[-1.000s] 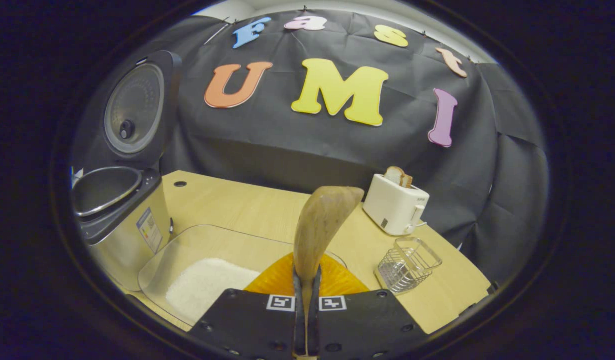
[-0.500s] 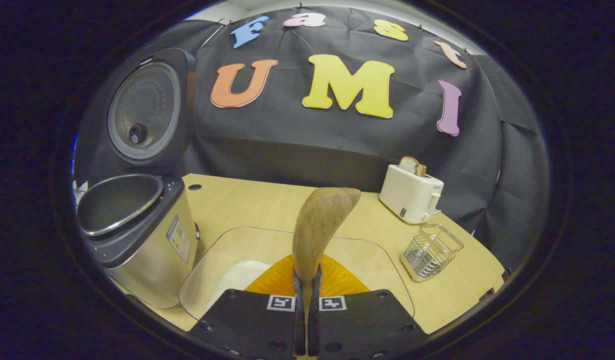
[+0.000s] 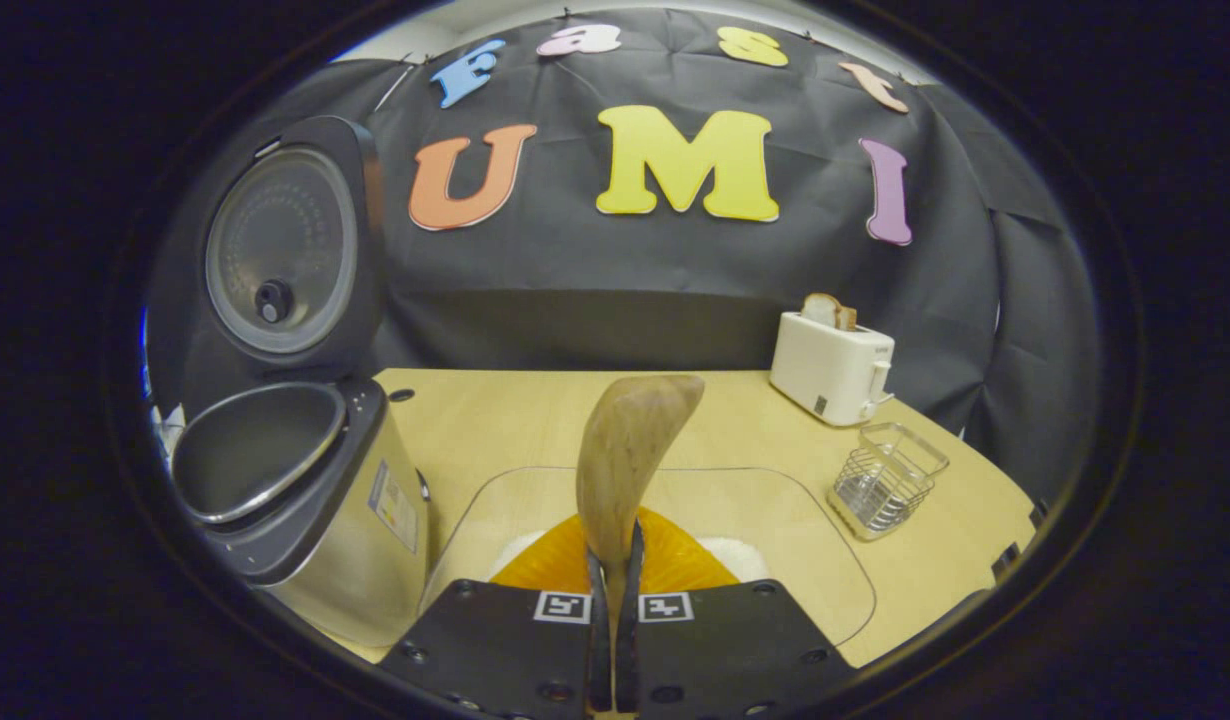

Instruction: Close the left gripper, press the button to open the rice cooker; take a wooden spoon from the chopstick holder with the right hand, scoop a spoonful of rice and pour it into the rice cooker, then put the wooden spoon back into the chopstick holder.

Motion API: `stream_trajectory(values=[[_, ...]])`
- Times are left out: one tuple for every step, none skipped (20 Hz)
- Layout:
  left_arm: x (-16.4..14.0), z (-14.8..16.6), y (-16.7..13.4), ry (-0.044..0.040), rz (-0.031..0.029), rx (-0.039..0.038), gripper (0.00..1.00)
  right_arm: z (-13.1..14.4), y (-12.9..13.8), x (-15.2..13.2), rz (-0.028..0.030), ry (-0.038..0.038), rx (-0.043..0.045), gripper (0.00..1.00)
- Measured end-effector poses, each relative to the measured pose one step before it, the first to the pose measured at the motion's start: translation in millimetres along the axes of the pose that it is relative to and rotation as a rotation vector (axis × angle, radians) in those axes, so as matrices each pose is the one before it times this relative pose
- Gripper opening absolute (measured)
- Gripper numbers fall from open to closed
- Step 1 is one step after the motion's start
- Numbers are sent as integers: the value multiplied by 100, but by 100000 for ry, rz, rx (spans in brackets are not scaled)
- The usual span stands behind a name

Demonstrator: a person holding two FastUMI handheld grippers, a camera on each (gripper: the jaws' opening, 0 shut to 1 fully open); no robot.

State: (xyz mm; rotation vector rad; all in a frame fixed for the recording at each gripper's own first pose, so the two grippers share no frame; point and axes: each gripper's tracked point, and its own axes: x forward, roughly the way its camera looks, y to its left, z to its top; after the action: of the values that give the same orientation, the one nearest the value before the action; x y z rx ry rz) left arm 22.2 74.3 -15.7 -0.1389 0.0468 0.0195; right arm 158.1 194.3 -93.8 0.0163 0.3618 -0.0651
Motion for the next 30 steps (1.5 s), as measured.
stream_trajectory(values=[[-93,-64,-17,233,-232,-450,99,218,261,-88,693,-386,528,2],[50,-71,57,153,-232,-385,99,107,304,-165,979,-442,814,2],[31,-81,113,472,9,-219,100,168,320,-114,874,-170,597,2],[-36,-45,200,158,257,-156,100,-75,100,-61,714,92,733,2],[10,45,253,-50,292,-223,99,144,189,-89,1102,79,1620,2],[53,-35,288,-117,397,-481,99,3,187,-126,934,178,1943,2],[-15,4,255,74,293,-783,99,-9,139,-106,940,561,1954,2],[9,-12,57,208,0,-871,100,-5,207,-128,1219,423,1575,2],[17,54,145,-84,-71,-869,99,118,257,-54,1345,164,927,2],[22,-18,107,58,-44,-706,100,1,218,-23,1708,170,1265,1],[35,-8,132,47,-9,-622,100,-56,110,4,2003,751,2275,1],[66,-37,67,243,-31,-507,99,-178,-134,11,1761,1071,3259,3],[67,-101,35,294,32,-437,99,-62,-236,89,1942,1508,3679,3],[-51,-10,60,248,127,-359,99,-137,-270,104,2477,2124,4764,3],[22,-48,49,243,152,-218,99,13,-219,213,2212,2102,4194,3],[107,-74,-67,190,-109,87,99,94,-180,119,2418,2025,3189,3],[102,-54,-89,123,52,708,99,96,-198,36,1653,1585,2414,3],[103,-36,52,87,355,980,99,15,-334,26,1327,658,2590,3],[-91,-33,-48,34,231,746,99,154,-286,107,1421,625,2610,1],[49,-80,-129,36,-262,435,99,-112,-292,46,1499,504,3151,3],[-10,-26,-202,-45,-532,204,99,-72,-228,39,1910,728,3820,2],[14,19,-144,-161,-357,28,98,-195,-193,79,2025,647,4532,3],[-10,16,-47,-40,-146,33,98,-15,-181,52,1667,1047,4366,2],[38,-11,40,22,76,106,98,-182,-102,54,1626,993,3834,3],[26,-12,91,42,190,74,98,41,-69,96,1159,959,2340,2],[67,-47,71,166,217,-76,98,-42,108,-9,933,674,525,2],[58,-122,66,315,184,-225,98,56,174,-54,1073,40,212,2],[82,-98,137,284,242,-340,98,120,71,-81,998,-508,-48,2],[5,-59,130,290,333,-287,99,211,193,-163,970,-802,271,2],[119,-70,123,251,383,-210,99,78,11,-99,416,-549,303,3]])
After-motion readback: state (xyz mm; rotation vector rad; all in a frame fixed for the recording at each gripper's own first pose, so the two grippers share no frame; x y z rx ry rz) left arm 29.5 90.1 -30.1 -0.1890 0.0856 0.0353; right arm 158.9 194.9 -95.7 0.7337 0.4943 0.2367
